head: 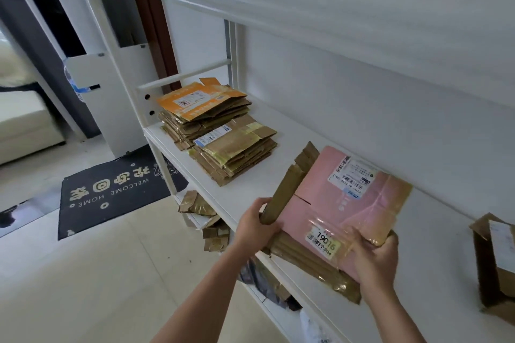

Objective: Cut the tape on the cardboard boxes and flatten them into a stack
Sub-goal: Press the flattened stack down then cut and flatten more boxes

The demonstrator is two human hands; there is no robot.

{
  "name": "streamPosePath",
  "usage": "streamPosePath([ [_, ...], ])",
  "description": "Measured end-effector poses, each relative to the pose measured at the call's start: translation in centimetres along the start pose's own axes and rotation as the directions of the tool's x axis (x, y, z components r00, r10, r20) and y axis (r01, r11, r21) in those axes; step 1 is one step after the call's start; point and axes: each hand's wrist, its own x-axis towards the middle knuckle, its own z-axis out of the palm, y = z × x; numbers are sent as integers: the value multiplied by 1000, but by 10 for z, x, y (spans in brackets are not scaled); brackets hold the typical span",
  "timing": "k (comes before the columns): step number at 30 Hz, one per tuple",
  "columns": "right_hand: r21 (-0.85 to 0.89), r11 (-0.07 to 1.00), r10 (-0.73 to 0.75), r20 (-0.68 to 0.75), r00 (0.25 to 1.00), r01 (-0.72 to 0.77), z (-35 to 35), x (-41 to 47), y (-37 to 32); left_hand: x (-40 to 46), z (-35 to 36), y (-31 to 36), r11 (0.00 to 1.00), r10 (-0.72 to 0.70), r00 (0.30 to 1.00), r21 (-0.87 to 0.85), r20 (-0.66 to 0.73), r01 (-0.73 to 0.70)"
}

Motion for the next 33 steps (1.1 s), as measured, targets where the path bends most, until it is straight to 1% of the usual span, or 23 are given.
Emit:
streamPosePath([
  [2, 37, 999, -20, -61, 998, 22, 24, -2, -16, 10, -27, 4, 995, -42, 999, -92, 22, 43],
  [4, 85, 996, -16, -103, 995, 25, 56, -7, -29, 23, -58, 1, 948, -125, 992, -293, 18, 125],
  [6, 138, 990, 16, -137, 990, 3, 95, -17, -40, 35, -95, -7, 841, -169, 983, -511, 65, 179],
  [7, 159, 987, 39, -149, 988, -15, 118, -24, -45, 41, -115, -12, 769, -182, 978, -606, 97, 203],
  [8, 179, 983, 54, -155, 986, -25, 141, -29, -49, 47, -136, -17, 693, -196, 973, -685, 123, 226],
  [9, 192, 981, 61, -153, 986, -31, 165, -36, -53, 51, -156, -22, 648, -204, 969, -722, 140, 241],
  [11, 195, 980, 63, -128, 990, -37, 211, -50, -65, 59, -195, -28, 647, -204, 967, -721, 150, 248],
  [14, 143, 990, 35, -99, 994, -20, 268, -63, -84, 72, -244, -28, 640, -164, 976, -738, 142, 215],
  [19, 44, 999, -10, -71, 997, 13, 330, -48, -107, 114, -289, -27, 638, -202, 975, -744, 89, 200],
  [21, 9, 1000, -21, -49, 999, 21, 352, -35, -117, 135, -300, -25, 653, -222, 973, -731, 63, 196],
  [24, -33, 999, -40, -49, 998, 39, 390, -5, -124, 170, -318, -16, 702, -234, 972, -688, 22, 184],
  [28, -45, 999, 11, -33, 999, -13, 439, 38, -123, 227, -346, 0, 780, -226, 972, -610, -62, 143],
  [31, -29, 996, 84, -8, 996, -84, 475, 69, -126, 268, -361, 14, 806, -241, 966, -574, -93, 146],
  [33, -38, 996, 79, -11, 997, -79, 498, 86, -133, 293, -369, 22, 818, -241, 965, -557, -102, 145],
])
